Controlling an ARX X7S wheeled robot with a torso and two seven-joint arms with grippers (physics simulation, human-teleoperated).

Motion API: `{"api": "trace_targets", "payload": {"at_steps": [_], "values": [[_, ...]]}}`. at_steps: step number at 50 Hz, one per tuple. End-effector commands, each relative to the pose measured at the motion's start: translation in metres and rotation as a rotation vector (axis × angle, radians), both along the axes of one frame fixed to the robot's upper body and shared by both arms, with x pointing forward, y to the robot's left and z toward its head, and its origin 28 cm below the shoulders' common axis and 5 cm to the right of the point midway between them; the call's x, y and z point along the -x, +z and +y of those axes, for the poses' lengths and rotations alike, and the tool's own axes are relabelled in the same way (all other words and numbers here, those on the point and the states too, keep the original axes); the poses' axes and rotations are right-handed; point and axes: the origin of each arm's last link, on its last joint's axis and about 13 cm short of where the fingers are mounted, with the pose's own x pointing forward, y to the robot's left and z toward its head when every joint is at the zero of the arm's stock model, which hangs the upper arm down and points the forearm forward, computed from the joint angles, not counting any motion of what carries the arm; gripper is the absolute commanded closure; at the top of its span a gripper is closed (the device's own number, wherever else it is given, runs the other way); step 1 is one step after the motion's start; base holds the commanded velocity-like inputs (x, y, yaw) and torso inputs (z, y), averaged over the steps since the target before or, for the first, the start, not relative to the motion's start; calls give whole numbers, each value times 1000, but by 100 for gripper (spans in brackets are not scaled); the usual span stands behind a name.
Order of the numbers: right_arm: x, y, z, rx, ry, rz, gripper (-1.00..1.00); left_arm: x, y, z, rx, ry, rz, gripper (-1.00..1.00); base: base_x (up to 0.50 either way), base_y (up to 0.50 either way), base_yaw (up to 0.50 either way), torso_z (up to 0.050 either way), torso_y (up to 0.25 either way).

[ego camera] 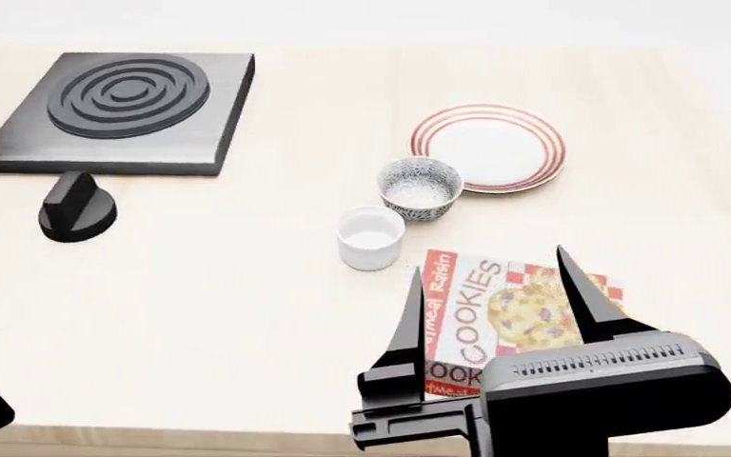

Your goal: Pick the akita bowl between the plate and the ramekin and place it on the plate.

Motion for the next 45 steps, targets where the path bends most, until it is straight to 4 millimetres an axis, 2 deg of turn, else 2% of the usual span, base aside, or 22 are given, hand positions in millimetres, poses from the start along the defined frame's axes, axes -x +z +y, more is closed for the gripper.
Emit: {"api": "trace_targets", "payload": {"at_steps": [1,17,45], "values": [[0,-1,0,0,1,0,-100,0,0,0,1,1,2,-100,0,-199,0,0,0],[-1,-1,0,8,-2,9,-100,0,0,0,0,0,1,-100,22,-45,0,0,0],[-1,0,0,9,-3,2,-100,0,0,0,-1,1,0,-100,389,0,0,0,0]]}}
